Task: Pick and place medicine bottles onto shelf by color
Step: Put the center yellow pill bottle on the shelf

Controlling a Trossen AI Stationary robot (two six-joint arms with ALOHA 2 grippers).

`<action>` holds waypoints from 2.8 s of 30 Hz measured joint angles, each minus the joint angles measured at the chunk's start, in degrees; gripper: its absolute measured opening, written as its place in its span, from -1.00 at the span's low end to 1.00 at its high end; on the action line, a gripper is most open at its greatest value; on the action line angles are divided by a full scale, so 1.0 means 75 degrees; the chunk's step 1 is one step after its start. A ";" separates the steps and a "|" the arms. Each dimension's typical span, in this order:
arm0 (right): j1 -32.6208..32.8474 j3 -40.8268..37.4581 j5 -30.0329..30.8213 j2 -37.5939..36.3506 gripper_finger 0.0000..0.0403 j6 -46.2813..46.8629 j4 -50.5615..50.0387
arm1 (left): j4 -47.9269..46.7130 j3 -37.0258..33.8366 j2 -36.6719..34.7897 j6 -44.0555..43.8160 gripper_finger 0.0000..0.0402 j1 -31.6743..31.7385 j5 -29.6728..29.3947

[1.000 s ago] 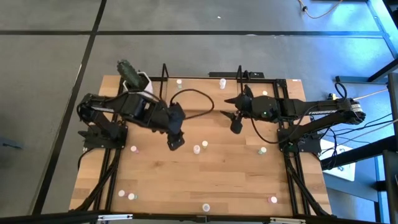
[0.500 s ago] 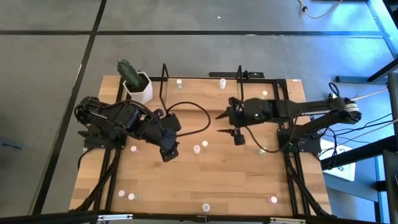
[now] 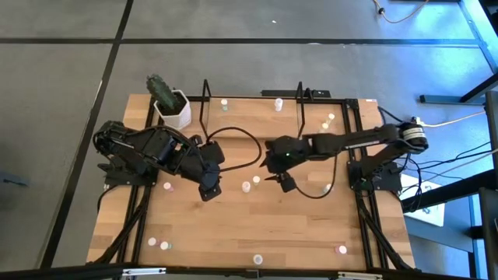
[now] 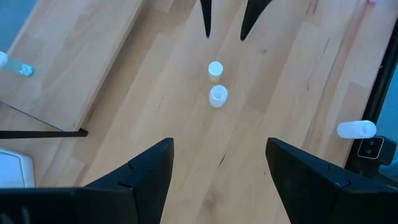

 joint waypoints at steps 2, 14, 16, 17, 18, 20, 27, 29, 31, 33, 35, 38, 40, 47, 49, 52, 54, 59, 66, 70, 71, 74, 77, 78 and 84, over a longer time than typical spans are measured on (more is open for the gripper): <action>0.0000 0.0000 -0.0003 0.0184 0.20 -0.0003 0.0019 | -0.0001 0.0000 0.0000 0.0000 0.24 0.0000 0.0000; 0.0000 0.0000 -0.0006 0.1091 0.20 -0.0159 0.0469 | -0.0001 0.0000 0.0000 -0.0033 0.24 0.0000 0.0012; 0.0000 0.0000 -0.0056 0.1219 0.20 -0.0160 0.0525 | 0.0000 0.0000 0.0000 -0.0035 0.24 0.0000 0.0012; 0.0000 0.0000 -0.0171 0.1282 0.20 -0.0165 0.0563 | 0.0000 0.0000 0.0000 -0.0036 0.24 0.0000 0.0014; 0.0000 0.0000 -0.0233 0.1334 0.20 -0.0163 0.0633 | 0.0000 0.0000 0.0000 -0.0038 0.24 0.0000 0.0012; 0.0000 0.0000 -0.0242 0.1419 0.20 -0.0164 0.0637 | 0.0000 0.0000 0.0000 -0.0041 0.24 0.0000 0.0012; 0.0000 0.0003 -0.0251 0.1521 0.20 -0.0154 0.0888 | 0.0000 0.0000 0.0003 -0.0052 0.24 0.0000 0.0012; 0.0000 0.0003 -0.0262 0.1601 0.20 -0.0149 0.0996 | 0.0000 0.0000 0.0003 -0.0052 0.24 0.0003 0.0015; 0.0000 0.0002 -0.0265 0.1673 0.20 -0.0158 0.1038 | 0.0000 0.0000 0.0006 -0.0052 0.24 0.0008 0.0012; 0.0000 0.0003 -0.0263 0.1711 0.20 -0.0146 0.1030 | -0.0001 0.0000 0.0006 -0.0044 0.24 0.0009 0.0015; 0.0000 0.0003 -0.0262 0.1788 0.20 -0.0143 0.1148 | 0.0000 0.0000 0.0006 -0.0044 0.24 0.0009 0.0013; 0.0000 0.0003 -0.0262 0.1889 0.20 -0.0142 0.1218 | 0.0000 0.0000 0.0006 -0.0043 0.24 0.0009 0.0023; 0.0000 0.0003 -0.0265 0.1940 0.20 -0.0143 0.1226 | 0.0000 0.0000 0.0006 -0.0041 0.24 0.0009 0.0026; -0.0003 0.0003 -0.0256 0.1945 0.20 -0.0180 0.1265 | 0.0000 0.0000 0.0006 -0.0042 0.24 0.0009 0.0042; -0.0003 0.0003 -0.0256 0.1945 0.20 -0.0187 0.1259 | 0.0000 0.0000 0.0006 -0.0044 0.24 0.0009 0.0044; -0.0003 0.0003 -0.0247 0.1945 0.20 -0.0192 0.1262 | 0.0000 0.0000 0.0006 -0.0044 0.24 0.0009 0.0045; -0.0003 0.0003 -0.0250 0.2012 0.20 -0.0171 0.1303 | 0.0000 0.0000 0.0006 -0.0044 0.24 0.0009 0.0044; -0.0003 0.0000 -0.0250 0.2318 0.20 -0.0136 0.1279 | 0.0000 0.0000 0.0006 -0.0049 0.24 0.0009 0.0047; -0.0003 -0.0006 -0.0254 0.2464 0.20 -0.0113 0.1356 | 0.0000 0.0000 0.0006 -0.0050 0.24 0.0009 0.0044; -0.0003 -0.0003 -0.0256 0.2464 0.20 0.0062 0.1422 | 0.0000 0.0000 0.0006 -0.0055 0.24 0.0009 0.0044; -0.0003 -0.0003 -0.0256 0.2464 0.20 0.0061 0.1441 | 0.0000 0.0000 0.0006 -0.0055 0.24 0.0009 0.0044; -0.0003 -0.0003 -0.0256 0.2464 0.18 0.0059 0.1438 | 0.0000 0.0000 0.0006 -0.0058 0.24 0.0009 0.0044; -0.0003 -0.0003 -0.0256 0.2464 0.10 0.0067 0.1478 | 0.0000 0.0000 0.0006 -0.0160 0.24 0.0009 0.0044; -0.0003 -0.0003 -0.0256 0.2464 0.06 0.0064 0.1478 | 0.0000 0.0000 0.0006 -0.0194 0.24 0.0009 0.0044; -0.0003 -0.0003 -0.0256 0.2464 -0.18 0.0064 0.1486 | 0.0000 0.0000 0.0006 -0.0201 0.24 0.0009 0.0044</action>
